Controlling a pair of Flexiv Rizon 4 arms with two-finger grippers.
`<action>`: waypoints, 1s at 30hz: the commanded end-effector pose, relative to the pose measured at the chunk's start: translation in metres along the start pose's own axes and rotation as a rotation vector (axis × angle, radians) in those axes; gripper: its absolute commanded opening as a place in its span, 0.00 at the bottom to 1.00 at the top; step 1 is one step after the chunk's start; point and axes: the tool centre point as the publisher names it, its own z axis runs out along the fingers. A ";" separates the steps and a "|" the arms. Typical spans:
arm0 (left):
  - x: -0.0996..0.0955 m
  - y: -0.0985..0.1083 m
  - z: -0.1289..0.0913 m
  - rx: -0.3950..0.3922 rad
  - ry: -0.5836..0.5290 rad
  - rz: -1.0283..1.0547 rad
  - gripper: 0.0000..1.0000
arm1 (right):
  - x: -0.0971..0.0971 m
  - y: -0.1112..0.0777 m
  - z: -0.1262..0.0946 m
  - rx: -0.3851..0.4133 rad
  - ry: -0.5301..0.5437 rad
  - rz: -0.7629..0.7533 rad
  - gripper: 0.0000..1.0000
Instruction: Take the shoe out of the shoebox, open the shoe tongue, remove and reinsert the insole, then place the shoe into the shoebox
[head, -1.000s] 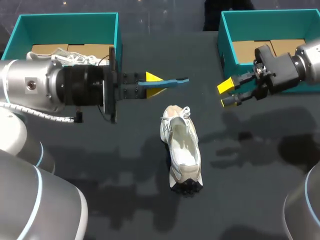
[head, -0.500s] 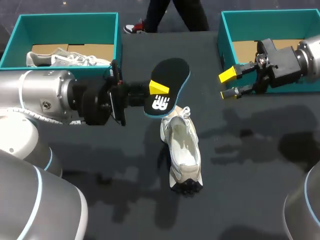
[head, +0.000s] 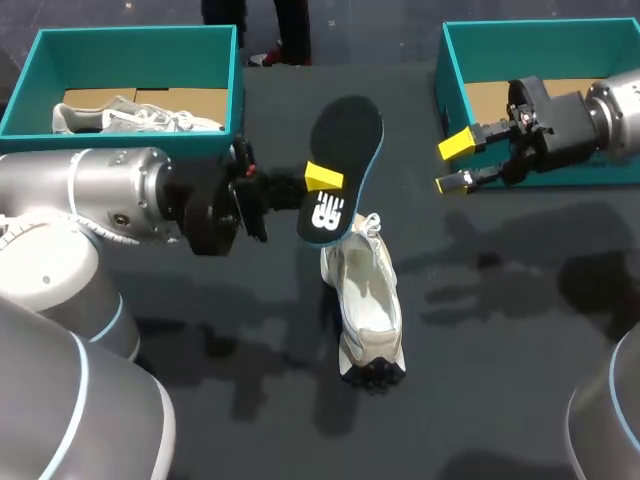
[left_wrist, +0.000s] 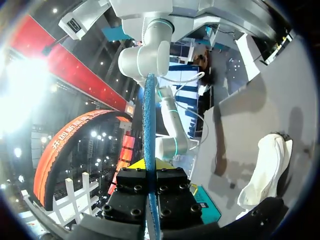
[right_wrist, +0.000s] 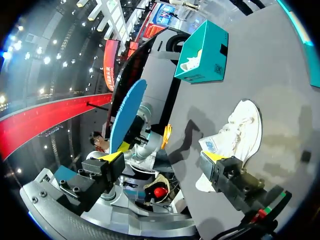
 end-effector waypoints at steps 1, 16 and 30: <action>0.014 0.008 0.007 -0.023 0.024 0.045 0.00 | 0.002 0.010 0.002 -0.001 0.009 -0.002 1.00; 0.046 0.051 0.013 -0.110 0.040 0.108 0.00 | 0.003 0.021 0.025 -0.050 0.089 0.029 1.00; 0.055 0.063 0.024 -0.127 0.070 0.124 0.00 | 0.004 0.031 0.035 -0.007 0.085 0.029 1.00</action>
